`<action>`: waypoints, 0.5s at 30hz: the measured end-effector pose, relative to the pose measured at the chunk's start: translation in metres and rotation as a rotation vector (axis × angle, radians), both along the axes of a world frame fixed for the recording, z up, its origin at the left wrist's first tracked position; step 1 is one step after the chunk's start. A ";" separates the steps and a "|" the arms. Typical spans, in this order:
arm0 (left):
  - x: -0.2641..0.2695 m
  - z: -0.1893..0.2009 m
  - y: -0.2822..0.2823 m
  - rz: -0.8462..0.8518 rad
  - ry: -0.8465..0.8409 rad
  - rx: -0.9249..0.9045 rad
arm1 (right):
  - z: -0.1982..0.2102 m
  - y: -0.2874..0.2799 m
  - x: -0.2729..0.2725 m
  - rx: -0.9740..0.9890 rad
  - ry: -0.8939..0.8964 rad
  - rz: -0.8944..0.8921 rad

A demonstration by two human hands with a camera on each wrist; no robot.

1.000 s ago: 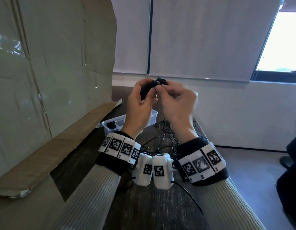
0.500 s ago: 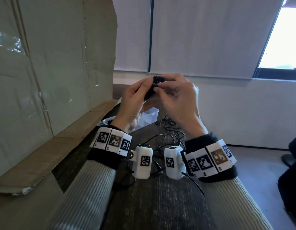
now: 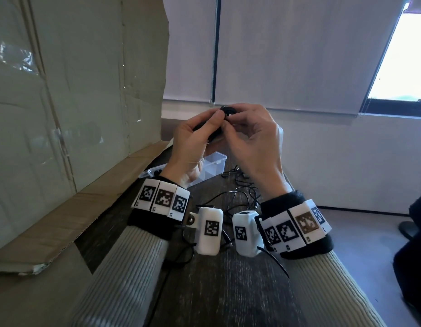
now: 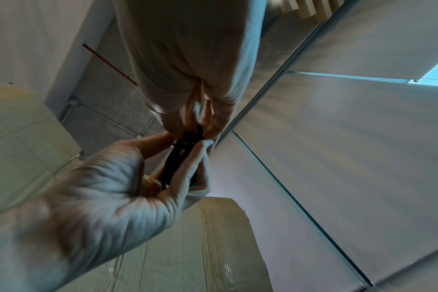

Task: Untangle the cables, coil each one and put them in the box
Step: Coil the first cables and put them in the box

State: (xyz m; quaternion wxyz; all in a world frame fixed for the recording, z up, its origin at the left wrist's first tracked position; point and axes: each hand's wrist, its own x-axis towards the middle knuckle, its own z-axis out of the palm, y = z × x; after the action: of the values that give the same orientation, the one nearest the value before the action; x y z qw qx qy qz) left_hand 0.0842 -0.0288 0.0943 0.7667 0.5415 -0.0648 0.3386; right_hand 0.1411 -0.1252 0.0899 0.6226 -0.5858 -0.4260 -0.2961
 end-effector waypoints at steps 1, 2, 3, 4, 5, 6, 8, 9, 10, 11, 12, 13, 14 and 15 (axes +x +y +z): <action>0.000 0.000 -0.001 -0.011 0.007 -0.010 | 0.000 0.000 -0.001 0.011 0.014 0.010; 0.001 0.000 -0.002 -0.024 0.012 -0.020 | 0.001 0.000 -0.002 0.025 0.039 0.014; 0.001 0.001 -0.003 -0.045 0.013 -0.034 | 0.002 0.000 -0.002 0.039 0.069 0.023; 0.002 0.001 -0.004 -0.069 0.011 -0.055 | 0.003 -0.001 -0.002 0.053 0.104 0.040; 0.002 0.001 -0.005 -0.091 0.010 -0.080 | 0.004 -0.001 -0.002 0.065 0.137 0.067; 0.002 0.001 -0.005 -0.106 0.011 -0.102 | 0.005 -0.002 -0.001 0.075 0.168 0.091; 0.002 -0.001 -0.007 -0.112 0.010 -0.119 | 0.006 -0.003 0.000 0.079 0.222 0.106; 0.003 -0.002 -0.008 -0.107 0.008 -0.116 | 0.007 -0.003 0.001 0.074 0.242 0.102; 0.004 -0.004 -0.009 -0.100 0.005 -0.109 | 0.007 -0.003 0.002 0.066 0.262 0.100; 0.005 -0.005 -0.009 -0.096 0.001 -0.102 | 0.007 -0.004 0.003 0.059 0.287 0.108; 0.006 -0.006 -0.008 -0.093 0.000 -0.099 | 0.008 -0.006 0.003 0.051 0.314 0.118; 0.006 -0.007 -0.008 -0.091 0.004 -0.097 | 0.008 -0.009 0.004 0.036 0.333 0.129; 0.006 -0.007 -0.008 -0.090 0.013 -0.094 | 0.009 -0.011 0.005 0.017 0.341 0.137; 0.005 -0.007 -0.008 -0.085 0.026 -0.080 | 0.009 -0.014 0.006 -0.005 0.343 0.143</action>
State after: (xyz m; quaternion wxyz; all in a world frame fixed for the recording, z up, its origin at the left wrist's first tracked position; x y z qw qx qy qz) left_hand 0.0895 -0.0363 0.0877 0.8021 0.5116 -0.0644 0.3012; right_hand 0.1471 -0.1388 0.0992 0.7042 -0.5973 -0.3550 -0.1459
